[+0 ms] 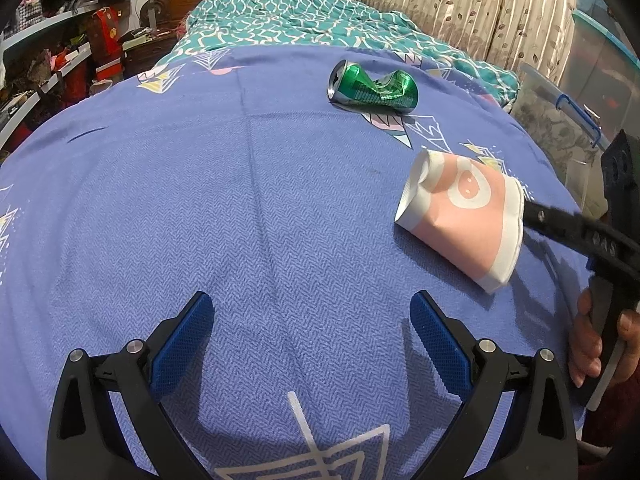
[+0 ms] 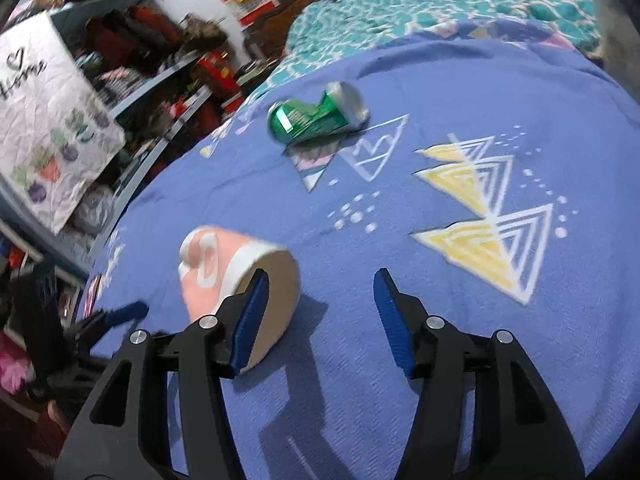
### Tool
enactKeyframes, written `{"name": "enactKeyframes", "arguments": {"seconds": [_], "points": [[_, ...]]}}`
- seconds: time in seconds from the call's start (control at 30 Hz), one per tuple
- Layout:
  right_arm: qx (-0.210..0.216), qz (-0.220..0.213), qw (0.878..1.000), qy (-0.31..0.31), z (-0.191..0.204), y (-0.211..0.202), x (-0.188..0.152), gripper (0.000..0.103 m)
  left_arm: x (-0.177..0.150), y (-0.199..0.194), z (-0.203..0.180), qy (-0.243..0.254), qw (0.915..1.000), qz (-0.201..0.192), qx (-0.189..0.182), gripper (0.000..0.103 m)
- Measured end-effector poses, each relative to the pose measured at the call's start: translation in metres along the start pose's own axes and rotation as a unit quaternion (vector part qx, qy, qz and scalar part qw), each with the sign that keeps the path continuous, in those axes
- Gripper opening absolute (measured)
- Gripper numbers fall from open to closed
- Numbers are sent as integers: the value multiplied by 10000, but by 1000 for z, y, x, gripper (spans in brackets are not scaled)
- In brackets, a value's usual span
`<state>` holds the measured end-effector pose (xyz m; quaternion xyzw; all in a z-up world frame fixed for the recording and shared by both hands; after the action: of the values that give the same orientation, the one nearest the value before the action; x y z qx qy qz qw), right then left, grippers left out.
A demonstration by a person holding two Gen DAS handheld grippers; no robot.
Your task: Collect trash
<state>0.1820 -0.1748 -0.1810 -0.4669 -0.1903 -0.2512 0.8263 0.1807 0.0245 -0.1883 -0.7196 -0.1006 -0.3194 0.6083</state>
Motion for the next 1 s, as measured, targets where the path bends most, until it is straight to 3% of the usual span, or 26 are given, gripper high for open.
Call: {"name": "enactKeyframes", "arguments": {"seconds": [0.13, 0.27, 0.47, 0.7, 0.83, 1.0], "points": [[339, 255, 9981, -451, 18, -5, -19, 62, 0, 0, -1, -6, 10000, -4, -2, 94], [411, 341, 9972, -527, 17, -13, -25, 62, -1, 0, -1, -13, 10000, -7, -9, 94], [551, 37, 9985, 39, -7, -33, -9, 62, -1, -1, -1, -31, 10000, -14, -29, 94], [372, -119, 9970, 672, -32, -25, 26, 61, -1, -2, 1, -63, 9999, -34, -89, 94], [405, -93, 9952, 887, -32, -12, 41, 57, 0, -3, 3, -145, 9997, -70, -192, 94], [336, 189, 9955, 864, -24, 10, 36, 48, 0, -5, 5, -213, 9993, -102, -284, 94]]}}
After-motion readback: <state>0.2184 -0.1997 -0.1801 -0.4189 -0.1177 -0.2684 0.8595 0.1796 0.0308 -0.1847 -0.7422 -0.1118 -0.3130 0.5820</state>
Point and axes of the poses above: each gripper's, at about its wrist camera, not at the fingertips, and y roughly the way its jaws point, z to its left, x to its top, the point moved 6 cm from there along y, roughly the way its jaws point, and after that the axes turned 6 degrees about y, right-handed, at the moved point
